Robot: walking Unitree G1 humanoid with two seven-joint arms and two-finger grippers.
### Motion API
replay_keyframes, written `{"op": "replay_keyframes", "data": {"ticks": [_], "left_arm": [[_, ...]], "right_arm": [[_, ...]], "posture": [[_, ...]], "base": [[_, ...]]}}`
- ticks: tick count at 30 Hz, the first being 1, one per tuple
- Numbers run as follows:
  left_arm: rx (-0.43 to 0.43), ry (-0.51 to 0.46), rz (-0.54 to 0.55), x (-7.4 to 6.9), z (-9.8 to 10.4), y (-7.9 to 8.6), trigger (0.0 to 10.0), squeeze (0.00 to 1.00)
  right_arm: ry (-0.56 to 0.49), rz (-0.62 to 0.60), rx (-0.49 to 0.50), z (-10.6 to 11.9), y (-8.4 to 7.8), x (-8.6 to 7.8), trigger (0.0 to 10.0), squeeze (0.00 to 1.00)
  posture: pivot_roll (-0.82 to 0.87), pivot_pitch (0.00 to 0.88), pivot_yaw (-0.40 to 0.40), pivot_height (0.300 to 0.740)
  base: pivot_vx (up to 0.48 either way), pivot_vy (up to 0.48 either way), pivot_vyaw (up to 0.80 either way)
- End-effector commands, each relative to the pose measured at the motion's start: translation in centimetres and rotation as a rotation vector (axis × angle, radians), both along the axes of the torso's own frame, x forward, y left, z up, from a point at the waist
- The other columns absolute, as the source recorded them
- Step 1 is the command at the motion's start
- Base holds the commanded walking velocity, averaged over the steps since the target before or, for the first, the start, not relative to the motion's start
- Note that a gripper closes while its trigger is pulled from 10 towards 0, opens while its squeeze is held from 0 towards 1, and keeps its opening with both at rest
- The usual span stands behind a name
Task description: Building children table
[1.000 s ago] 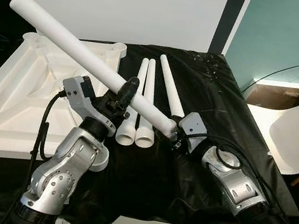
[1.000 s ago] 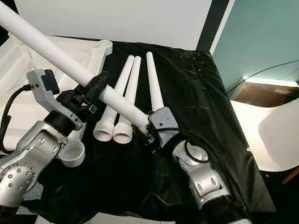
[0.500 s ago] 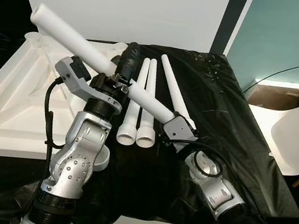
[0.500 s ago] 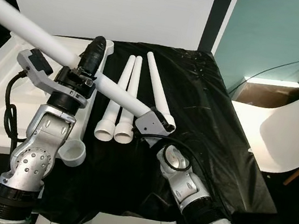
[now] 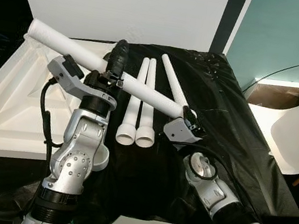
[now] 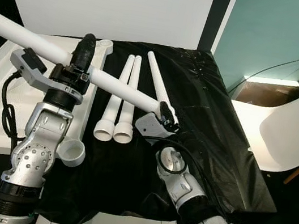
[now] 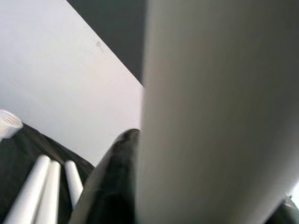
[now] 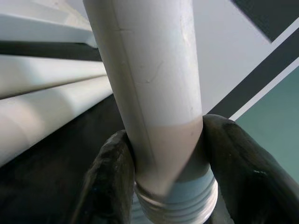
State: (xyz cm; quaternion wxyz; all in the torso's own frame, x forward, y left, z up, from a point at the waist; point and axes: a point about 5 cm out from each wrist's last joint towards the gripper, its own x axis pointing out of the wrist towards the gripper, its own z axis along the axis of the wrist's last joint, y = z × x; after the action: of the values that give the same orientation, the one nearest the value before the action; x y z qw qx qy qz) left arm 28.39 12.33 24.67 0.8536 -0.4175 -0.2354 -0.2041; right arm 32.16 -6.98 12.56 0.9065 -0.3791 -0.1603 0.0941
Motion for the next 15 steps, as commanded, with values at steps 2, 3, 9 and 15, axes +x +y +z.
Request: {"op": "replay_keyframes", "data": {"ticks": [2,3,9,15], "left_arm": [[0.054,-0.195,-0.14,-1.0,0.8,-1.0,0.0,0.0],[0.055,-0.198,-0.142,-1.0,0.8,-1.0,0.0,0.0],[0.071,-0.219,-0.179,-1.4,0.7,-1.4,0.0,0.0],[0.068,-0.237,-0.204,-1.5,0.8,-2.0,0.0,0.0]], "right_arm": [[0.013,0.026,-0.035,-0.4,0.5,0.0,10.0,0.0],[0.03,0.045,-0.017,0.0,0.8,0.1,10.0,0.02],[0.113,0.203,0.081,2.0,1.9,0.3,10.0,1.0],[0.14,0.316,0.012,3.3,3.0,0.5,10.0,0.0]], "posture": [[0.0,0.0,0.009,0.74],[0.0,0.0,0.006,0.74],[-0.01,0.0,0.001,0.74],[-0.01,0.0,-0.007,0.74]], "base": [[0.0,0.0,0.0],[0.0,0.0,0.0],[0.0,0.0,0.0],[0.0,0.0,0.0]]}}
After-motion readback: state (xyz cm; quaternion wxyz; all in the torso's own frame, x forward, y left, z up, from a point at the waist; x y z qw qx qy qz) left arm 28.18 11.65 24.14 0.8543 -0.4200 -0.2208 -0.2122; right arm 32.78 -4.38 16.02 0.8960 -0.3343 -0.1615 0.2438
